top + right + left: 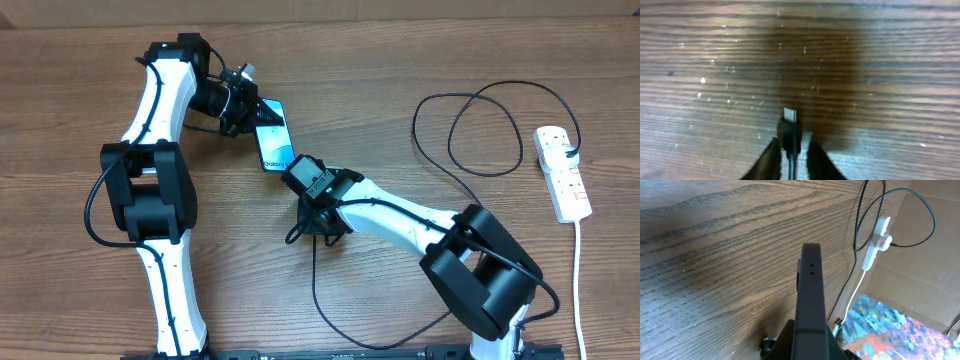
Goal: Plug charger to phone and switch on socket
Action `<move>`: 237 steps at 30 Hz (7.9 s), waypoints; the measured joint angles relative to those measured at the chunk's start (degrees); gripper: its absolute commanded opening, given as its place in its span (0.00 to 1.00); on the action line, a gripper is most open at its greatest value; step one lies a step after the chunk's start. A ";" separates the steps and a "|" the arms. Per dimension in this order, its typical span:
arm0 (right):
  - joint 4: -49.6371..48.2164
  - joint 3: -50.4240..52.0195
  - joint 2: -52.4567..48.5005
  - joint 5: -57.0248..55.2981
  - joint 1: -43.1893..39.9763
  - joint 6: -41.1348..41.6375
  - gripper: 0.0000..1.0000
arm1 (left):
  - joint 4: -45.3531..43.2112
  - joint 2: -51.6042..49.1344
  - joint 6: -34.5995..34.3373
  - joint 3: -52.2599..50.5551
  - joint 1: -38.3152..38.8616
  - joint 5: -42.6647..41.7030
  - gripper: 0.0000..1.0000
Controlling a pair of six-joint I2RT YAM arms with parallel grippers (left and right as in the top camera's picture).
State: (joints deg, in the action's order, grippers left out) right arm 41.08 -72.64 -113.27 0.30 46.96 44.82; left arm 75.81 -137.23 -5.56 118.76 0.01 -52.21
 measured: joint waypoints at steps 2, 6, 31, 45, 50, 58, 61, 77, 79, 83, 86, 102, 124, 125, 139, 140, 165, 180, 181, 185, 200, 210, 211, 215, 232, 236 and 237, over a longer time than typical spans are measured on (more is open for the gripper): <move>-0.09 0.00 -0.07 0.33 -0.04 0.02 0.04 | -0.04 0.00 0.00 0.00 0.00 0.00 0.04; 2.03 -0.79 -0.17 1.05 -0.57 -0.79 0.04 | -0.20 0.00 0.00 0.00 0.00 0.00 0.04; 7.54 -7.50 -4.76 9.25 -13.55 -27.56 0.04 | -5.27 0.00 0.00 0.00 0.00 0.20 0.04; 7.28 -7.63 -4.76 8.57 -12.35 -28.26 0.33 | -5.35 0.00 0.00 0.00 0.00 0.22 0.04; 7.13 -7.78 -4.74 8.55 -12.35 -28.13 0.40 | -5.35 0.00 0.00 0.00 0.00 0.22 0.04; 7.08 -7.98 -4.74 8.22 -12.35 -27.26 0.38 | -5.35 0.00 0.00 0.00 0.00 0.22 0.04; 7.26 -7.96 -4.74 7.26 -12.37 -26.84 0.25 | -5.35 0.00 0.00 0.00 0.00 0.22 0.04; 7.58 -7.91 -4.81 5.75 -12.37 -25.09 0.04 | -5.29 0.00 0.00 0.00 0.00 0.22 0.04; 7.72 -7.91 -4.81 7.32 -12.50 -25.09 0.04 | -5.07 0.00 0.00 0.00 0.00 0.20 0.04; 9.42 -7.91 -4.85 13.46 -13.60 -25.70 0.04 | -4.72 0.00 -0.24 0.00 0.00 0.20 0.04; 11.30 -7.91 -4.76 22.38 -16.15 -30.58 0.04 | -5.46 0.00 -0.22 0.00 0.00 -1.73 0.04; 13.25 -7.89 -0.35 65.20 -26.25 -54.71 0.04 | -17.46 0.00 4.31 0.00 0.81 -33.40 0.04; 9.92 -7.89 -0.35 81.42 -31.67 -56.70 0.04 | -10.51 0.00 -0.26 0.00 2.29 -34.84 0.04; 9.92 -7.89 -0.35 81.64 -31.69 -56.70 0.04 | -10.45 0.00 -0.26 0.00 2.43 -34.84 0.04; 9.75 -7.89 -0.35 82.31 -31.61 -56.83 0.04 | -9.79 0.00 -0.28 -0.02 5.27 -34.84 0.04; 9.68 -7.89 -0.35 82.31 -31.61 -56.83 0.04 | -9.77 0.00 -0.42 0.00 5.35 -34.80 0.04; 9.09 -7.89 -0.35 82.44 -31.58 -56.81 0.04 | -9.81 0.00 -5.05 0.00 5.64 -32.79 0.04; 11.08 -7.89 -0.35 82.42 -31.58 -56.63 0.04 | -10.25 0.00 -5.05 0.00 5.64 -32.63 0.04; 11.10 -7.89 -0.35 82.44 -31.58 -56.63 0.04 | -10.25 0.00 -5.05 -0.02 5.64 -32.63 0.04; 11.08 -7.89 -0.35 82.44 -31.58 -56.63 0.04 | -10.25 0.00 -5.05 0.00 5.64 -32.63 0.04; 11.10 -7.89 -0.35 82.44 -31.61 -56.65 0.04 | -12.22 0.00 -5.03 0.00 6.40 -32.59 0.04; 10.40 -7.89 -0.35 82.44 -31.61 -56.65 0.04 | -12.22 0.00 -5.22 0.00 6.40 -32.61 0.04; 10.34 -7.89 -0.35 82.44 -31.58 -56.63 0.04 | -12.22 0.00 -5.25 0.00 6.40 -32.61 0.04; 9.92 -7.89 -0.35 82.42 -31.58 -56.63 0.04 | -12.22 0.00 -5.27 0.00 6.75 -33.07 0.04; 9.25 -7.89 -0.35 82.44 -31.54 -56.65 0.04 | -12.85 0.00 -5.27 0.00 7.52 -34.38 0.04; 9.09 -7.87 -0.35 82.47 -31.54 -56.61 0.04 | -12.85 0.00 -5.29 0.00 7.52 -34.38 0.04; 9.07 -7.89 -0.35 82.44 -31.52 -56.61 0.04 | -12.87 0.00 -5.29 0.00 7.52 -34.38 0.04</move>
State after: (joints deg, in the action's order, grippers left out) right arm 50.15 -80.53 -113.62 82.74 15.44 -11.79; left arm 62.94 -137.23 -10.85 118.76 7.53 -86.59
